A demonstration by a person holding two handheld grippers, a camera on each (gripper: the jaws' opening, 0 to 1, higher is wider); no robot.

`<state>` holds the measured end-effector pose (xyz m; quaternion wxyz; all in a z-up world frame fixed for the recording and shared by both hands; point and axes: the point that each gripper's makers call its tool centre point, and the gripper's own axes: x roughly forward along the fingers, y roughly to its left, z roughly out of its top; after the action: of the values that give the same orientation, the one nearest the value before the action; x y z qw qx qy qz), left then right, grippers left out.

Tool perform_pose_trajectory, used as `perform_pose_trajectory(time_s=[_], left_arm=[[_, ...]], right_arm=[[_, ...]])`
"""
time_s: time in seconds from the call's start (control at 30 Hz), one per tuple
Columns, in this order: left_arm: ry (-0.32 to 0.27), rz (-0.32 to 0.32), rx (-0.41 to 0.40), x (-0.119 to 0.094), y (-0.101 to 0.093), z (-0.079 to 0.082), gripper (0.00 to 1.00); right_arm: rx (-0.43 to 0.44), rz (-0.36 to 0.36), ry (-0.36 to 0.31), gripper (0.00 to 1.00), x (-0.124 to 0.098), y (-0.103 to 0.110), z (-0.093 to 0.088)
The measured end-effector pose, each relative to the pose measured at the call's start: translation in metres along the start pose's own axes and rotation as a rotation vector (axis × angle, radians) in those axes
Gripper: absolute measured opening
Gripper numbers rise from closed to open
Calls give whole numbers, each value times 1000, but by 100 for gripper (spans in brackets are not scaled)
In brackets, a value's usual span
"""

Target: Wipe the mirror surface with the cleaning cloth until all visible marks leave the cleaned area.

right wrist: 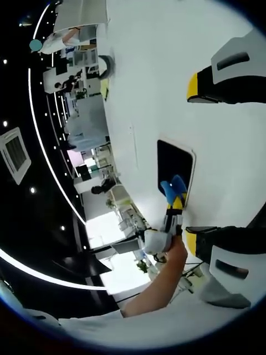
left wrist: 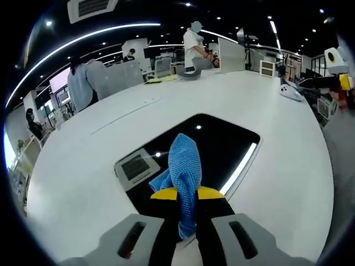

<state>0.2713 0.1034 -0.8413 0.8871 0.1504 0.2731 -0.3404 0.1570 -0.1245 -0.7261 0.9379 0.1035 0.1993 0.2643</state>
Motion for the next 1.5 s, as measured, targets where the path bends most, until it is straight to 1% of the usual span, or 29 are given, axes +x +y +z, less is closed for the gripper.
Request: perform_pose_trajectory(time_s=[0.3, 1.5], left_arm=[[-9, -13, -5, 6, -13, 6, 7], [-25, -36, 10, 18, -34, 16, 7]], right_arm=[[2, -20, -9, 92, -6, -5, 2], [-5, -3, -28, 92, -9, 0, 7]])
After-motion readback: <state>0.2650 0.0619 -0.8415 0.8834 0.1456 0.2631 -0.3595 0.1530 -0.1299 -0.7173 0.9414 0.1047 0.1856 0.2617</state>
